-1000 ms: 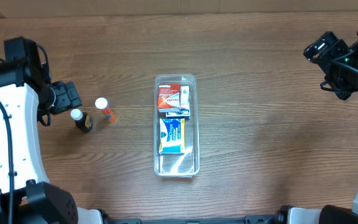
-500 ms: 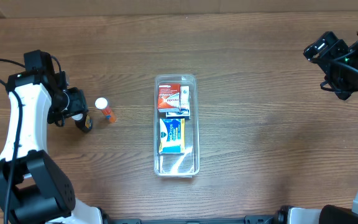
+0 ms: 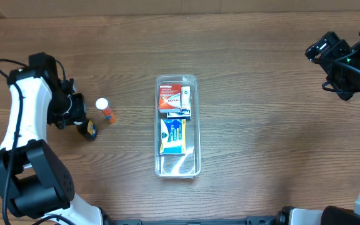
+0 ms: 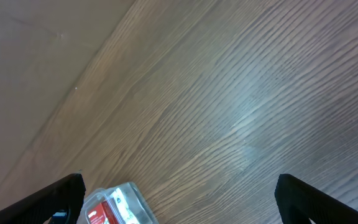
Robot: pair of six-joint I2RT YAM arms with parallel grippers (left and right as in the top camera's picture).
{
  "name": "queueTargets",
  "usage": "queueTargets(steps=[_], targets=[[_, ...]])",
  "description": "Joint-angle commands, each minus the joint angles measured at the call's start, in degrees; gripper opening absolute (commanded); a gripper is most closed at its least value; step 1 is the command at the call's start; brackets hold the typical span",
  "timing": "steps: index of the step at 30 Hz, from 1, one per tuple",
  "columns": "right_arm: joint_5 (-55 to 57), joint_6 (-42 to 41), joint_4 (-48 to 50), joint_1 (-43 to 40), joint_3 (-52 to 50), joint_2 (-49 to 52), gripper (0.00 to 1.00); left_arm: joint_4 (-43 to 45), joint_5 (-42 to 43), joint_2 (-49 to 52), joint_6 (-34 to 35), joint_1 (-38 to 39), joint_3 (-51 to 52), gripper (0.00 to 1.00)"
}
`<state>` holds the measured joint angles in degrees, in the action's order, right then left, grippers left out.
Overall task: Pack container
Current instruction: 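Carry the small bottle into the container and release it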
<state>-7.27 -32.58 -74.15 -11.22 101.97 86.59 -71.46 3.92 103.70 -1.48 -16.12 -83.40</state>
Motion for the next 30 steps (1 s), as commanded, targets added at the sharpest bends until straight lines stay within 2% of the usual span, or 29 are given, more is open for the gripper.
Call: queueTargets(steps=[1, 4, 7, 11, 12, 14, 17, 23, 30], targets=[[-0.13, -0.07, 0.28, -0.11, 0.46, -0.22, 1.00, -7.13, 0.37, -1.75, 1.16, 0.09, -12.81, 0.17], [-0.13, -0.07, 0.28, -0.11, 0.46, -0.22, 1.00, -16.48, 0.39, -4.79, 3.26, 1.20, -27.15, 0.17], [-0.13, -0.07, 0.28, -0.11, 0.46, -0.22, 1.00, -22.12, 0.42, -7.15, 6.93, 4.31, -38.25, 0.18], [-0.13, -0.07, 0.28, -0.11, 0.46, -0.22, 1.00, -21.81, 0.37, -10.93, 15.91, 12.83, -41.05, 0.17], [-0.13, -0.07, 0.28, -0.11, 0.46, -0.22, 1.00, -21.07, 0.07, -11.15, 19.85, 17.86, -40.85, 0.17], [-0.13, -0.07, 0.26, -0.11, 0.46, -0.22, 1.00, -19.58, -2.45, -10.86, 24.33, 23.61, -39.45, 0.17], [-0.13, -0.07, 0.28, -0.11, 0.46, -0.22, 1.00, -16.92, -8.92, -10.23, 34.69, 33.03, -33.33, 0.15], [-0.13, -0.07, 0.28, -0.11, 0.46, -0.22, 1.00, -1.99, -8.74, -10.16, 45.44, 44.89, -15.06, 0.09], [-0.13, -0.07, 0.26, -0.11, 0.46, -0.22, 1.00, 10.69, -3.89, -10.05, 50.73, 51.36, -3.08, 0.06]])
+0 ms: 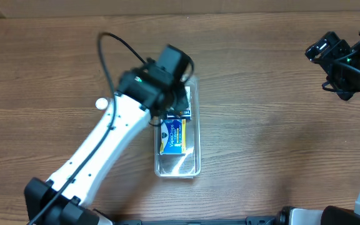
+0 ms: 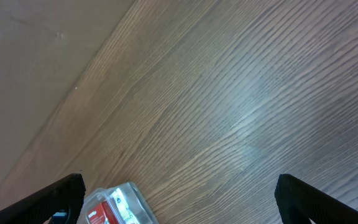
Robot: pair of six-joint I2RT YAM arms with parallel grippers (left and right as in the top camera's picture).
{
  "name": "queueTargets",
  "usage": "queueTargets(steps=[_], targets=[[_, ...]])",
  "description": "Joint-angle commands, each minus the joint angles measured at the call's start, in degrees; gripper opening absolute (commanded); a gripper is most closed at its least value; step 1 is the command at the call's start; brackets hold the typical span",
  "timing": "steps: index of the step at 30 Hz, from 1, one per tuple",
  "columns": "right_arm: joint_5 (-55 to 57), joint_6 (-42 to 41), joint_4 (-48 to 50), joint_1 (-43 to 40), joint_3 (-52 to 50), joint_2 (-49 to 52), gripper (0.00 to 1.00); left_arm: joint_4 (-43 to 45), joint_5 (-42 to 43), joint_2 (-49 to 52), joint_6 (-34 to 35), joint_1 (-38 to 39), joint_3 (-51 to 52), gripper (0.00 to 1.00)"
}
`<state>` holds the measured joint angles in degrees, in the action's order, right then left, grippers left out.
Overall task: Pack container
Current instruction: 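Carry the small bottle into the container and release it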
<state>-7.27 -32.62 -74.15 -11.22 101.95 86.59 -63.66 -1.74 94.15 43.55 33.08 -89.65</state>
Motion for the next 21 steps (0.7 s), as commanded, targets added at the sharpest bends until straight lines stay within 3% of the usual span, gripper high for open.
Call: queueTargets(steps=[1, 11, 13, 15, 19, 21], targets=[[-0.13, -0.02, 0.28, -0.11, 0.48, -0.22, 1.00, 3.76, 1.75, -0.24, 7.15, 3.06, 4.63, 0.05], [-0.13, -0.02, 0.28, -0.11, 0.48, -0.22, 1.00, 7.89, 1.84, 5.27, 9.22, 5.20, 8.70, 0.05], [-0.13, -0.02, 0.28, -0.11, 0.48, -0.22, 1.00, 8.76, 2.36, 7.10, 9.18, 5.25, 8.72, 0.09], [-0.13, -0.02, 0.28, -0.11, 0.48, -0.22, 1.00, 10.40, 4.22, 8.79, 9.11, 5.25, 8.72, 0.22], [-0.13, -0.02, 0.28, -0.11, 0.48, -0.22, 1.00, 16.00, 13.84, 9.09, 2.86, 4.39, 7.58, 0.70], [-0.13, -0.02, 0.28, -0.11, 0.48, -0.22, 1.00, 14.78, 17.33, 8.48, 0.33, 2.67, 3.63, 0.77]])
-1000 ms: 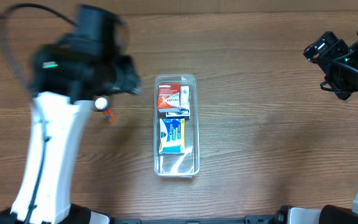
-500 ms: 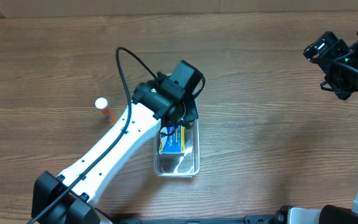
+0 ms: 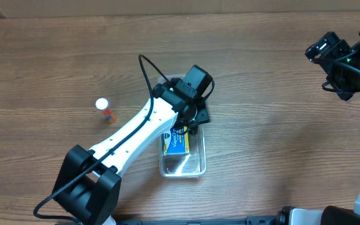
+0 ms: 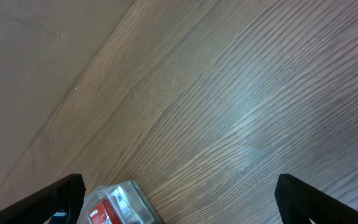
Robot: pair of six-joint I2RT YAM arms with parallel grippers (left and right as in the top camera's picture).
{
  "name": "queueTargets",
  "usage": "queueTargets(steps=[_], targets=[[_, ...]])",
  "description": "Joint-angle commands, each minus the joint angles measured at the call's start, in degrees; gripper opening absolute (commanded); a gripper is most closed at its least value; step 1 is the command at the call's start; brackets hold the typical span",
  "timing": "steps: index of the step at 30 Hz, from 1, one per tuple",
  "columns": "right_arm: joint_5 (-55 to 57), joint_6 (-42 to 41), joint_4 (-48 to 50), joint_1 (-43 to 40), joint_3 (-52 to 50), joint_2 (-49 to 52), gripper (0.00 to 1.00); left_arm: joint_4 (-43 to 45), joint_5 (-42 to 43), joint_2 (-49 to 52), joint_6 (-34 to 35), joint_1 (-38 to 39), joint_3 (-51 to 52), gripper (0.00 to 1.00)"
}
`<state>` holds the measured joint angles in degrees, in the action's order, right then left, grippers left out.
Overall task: Pack container
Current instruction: 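Carry the small bottle into the container and release it, then move the left gripper to the orange tube and grasp it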
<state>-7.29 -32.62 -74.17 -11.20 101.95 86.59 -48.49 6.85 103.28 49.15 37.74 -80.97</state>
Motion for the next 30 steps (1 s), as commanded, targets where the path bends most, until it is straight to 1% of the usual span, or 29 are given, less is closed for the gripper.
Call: queueTargets(steps=[1, 2, 3, 4, 6, 7, 8, 9, 10, 12, 15, 18, 20, 22, 23, 27, 30], targets=[[-0.11, -0.02, 0.31, -0.13, 0.48, -0.22, 1.00, -2.05, 9.31, -0.92, -6.80, -2.97, -7.61, 0.80], [-0.11, -0.02, 0.28, -0.13, 0.48, -0.22, 1.00, -4.07, 9.31, -1.20, -8.02, -3.80, -10.10, 0.80], [-0.11, -0.02, 0.31, -0.13, 0.48, -0.22, 1.00, -7.74, 9.18, -1.77, -11.19, -5.16, -14.27, 0.78], [-0.11, -0.02, 0.31, -0.13, 0.48, -0.22, 1.00, -10.58, 8.55, -2.21, -12.94, -6.14, -17.20, 0.77], [-0.11, -0.02, 0.28, -0.13, 0.48, -0.22, 1.00, -18.01, 4.17, -3.13, -16.26, -8.41, -23.45, 0.79], [-0.11, -0.02, 0.31, -0.13, 0.48, -0.22, 1.00, -22.36, 0.39, -3.67, -17.81, -9.92, -26.47, 0.84], [-0.11, -0.02, 0.31, -0.13, 0.48, -0.22, 1.00, -26.36, -3.50, -4.15, -18.38, -11.50, -28.68, 0.93], [-0.11, -0.02, 0.31, -0.13, 0.48, -0.22, 1.00, -30.08, -7.08, -4.61, -18.47, -13.38, -30.10, 0.99], [-0.11, -0.02, 0.31, -0.13, 0.48, -0.22, 1.00, -32.68, -9.49, -5.03, -19.02, -15.17, -30.60, 1.00], [-0.11, -0.02, 0.31, -0.13, 0.48, -0.22, 1.00, -38.29, -11.58, -5.49, -21.75, -20.48, -30.51, 1.00], [-0.11, -0.02, 0.31, -0.13, 0.48, -0.22, 1.00, -42.36, -11.85, -5.35, -25.55, -26.38, -28.59, 1.00], [-0.11, -0.02, 0.31, -0.13, 0.48, -0.22, 1.00, -42.82, -11.78, -5.31, -29.16, -32.24, -23.93, 1.00], [-0.11, -0.02, 0.28, -0.13, 0.48, -0.22, 1.00, -41.07, -11.67, -5.25, -30.95, -35.39, -20.09, 1.00], [-0.11, -0.02, 0.31, -0.13, 0.48, -0.22, 1.00, -37.68, -10.27, -5.25, -33.46, -37.11, -16.24, 1.00], [-0.11, -0.02, 0.31, -0.13, 0.48, -0.22, 1.00, -34.56, -9.99, -5.14, -34.51, -37.79, -12.87, 1.00], [-0.11, -0.02, 0.31, -0.13, 0.48, -0.22, 1.00, -24.98, -9.99, -5.14, -35.04, -38.18, -3.10, 1.00], [-0.11, -0.02, 0.31, -0.13, 0.48, -0.22, 1.00, -17.99, -9.97, -5.14, -36.50, -38.21, 1.44, 1.00]])
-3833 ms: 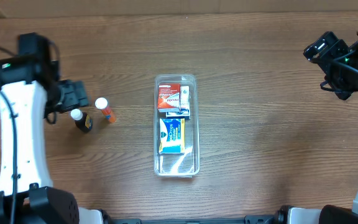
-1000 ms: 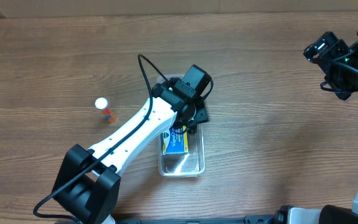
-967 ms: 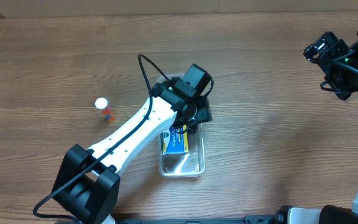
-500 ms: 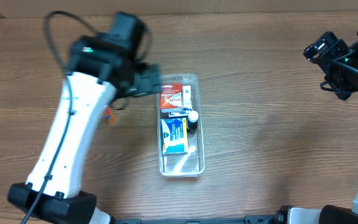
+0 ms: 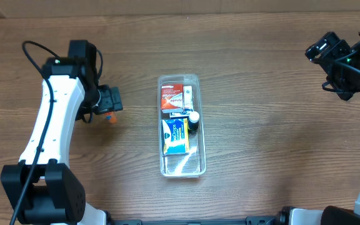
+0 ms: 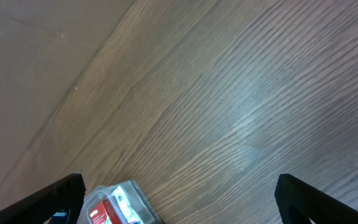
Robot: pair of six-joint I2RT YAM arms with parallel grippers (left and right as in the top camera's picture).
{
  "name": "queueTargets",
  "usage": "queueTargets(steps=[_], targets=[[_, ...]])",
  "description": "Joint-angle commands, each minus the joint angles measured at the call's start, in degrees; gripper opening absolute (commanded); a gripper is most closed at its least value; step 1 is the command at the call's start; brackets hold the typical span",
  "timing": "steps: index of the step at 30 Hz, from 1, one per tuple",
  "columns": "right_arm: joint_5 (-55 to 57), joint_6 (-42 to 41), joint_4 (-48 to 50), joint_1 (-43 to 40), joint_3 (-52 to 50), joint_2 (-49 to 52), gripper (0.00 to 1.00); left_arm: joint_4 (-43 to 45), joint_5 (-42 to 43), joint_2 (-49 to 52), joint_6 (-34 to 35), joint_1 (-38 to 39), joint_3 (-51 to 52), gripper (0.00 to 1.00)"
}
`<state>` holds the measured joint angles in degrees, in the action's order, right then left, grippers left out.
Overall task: Pack container
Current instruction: 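Move the left gripper to the orange tube and grasp it, then lower the orange tube into the container and release it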
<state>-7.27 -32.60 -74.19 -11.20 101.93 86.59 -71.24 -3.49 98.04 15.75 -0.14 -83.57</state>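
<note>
The clear plastic container [image 5: 181, 164] lies mid-table, holding a red packet [image 5: 171, 97], a blue-and-yellow packet [image 5: 174, 136] and a small dark bottle with a white cap [image 5: 194, 120] at its right wall. An orange tube [image 5: 110, 117] lies to its left. My left gripper [image 5: 109, 101] hangs right over the tube and hides its white cap; the fingers look spread, with nothing in them. My right gripper [image 6: 179, 190] stays wide open and empty at the far right corner, and its view catches the container's end [image 6: 114, 202].
Bare wood-grain table [image 5: 274, 131] runs between the container and the right arm [image 5: 345, 62]. The left arm's cable [image 5: 33, 53] loops over the table's left side. The table's back edge runs along the top of the overhead view.
My left gripper was over the container's right side; now it is back at the left, over the orange tube. The small dark bottle now lies in the container. The right arm has not moved.
My left gripper first sat at the small dark bottle beside the tube on the left. Then it was over the container's top, then low at its right side, and the container had shifted slightly. Now the bottle lies inside and the gripper is over the tube.
</note>
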Motion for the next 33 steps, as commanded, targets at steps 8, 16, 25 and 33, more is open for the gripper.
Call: queueTargets(steps=[8, 16, 25, 33], targets=[[-0.13, -0.04, 0.33, -0.13, 0.50, -0.22, 1.00, 14.51, 0.74, 0.11, -4.24, -0.31, 6.84, 0.78], [-0.13, -0.04, 0.33, -0.13, 0.50, -0.22, 1.00, 13.29, 6.73, 0.07, -4.17, -0.22, 6.73, 0.39], [-0.13, -0.04, 0.33, -0.13, 0.50, -0.22, 1.00, -5.07, 7.54, -0.59, -3.76, 1.11, -13.88, 0.25], [-0.13, -0.04, 0.33, -0.13, 0.50, -0.22, 1.00, -18.45, 12.52, -3.32, 4.74, 18.12, -25.29, 0.25]])
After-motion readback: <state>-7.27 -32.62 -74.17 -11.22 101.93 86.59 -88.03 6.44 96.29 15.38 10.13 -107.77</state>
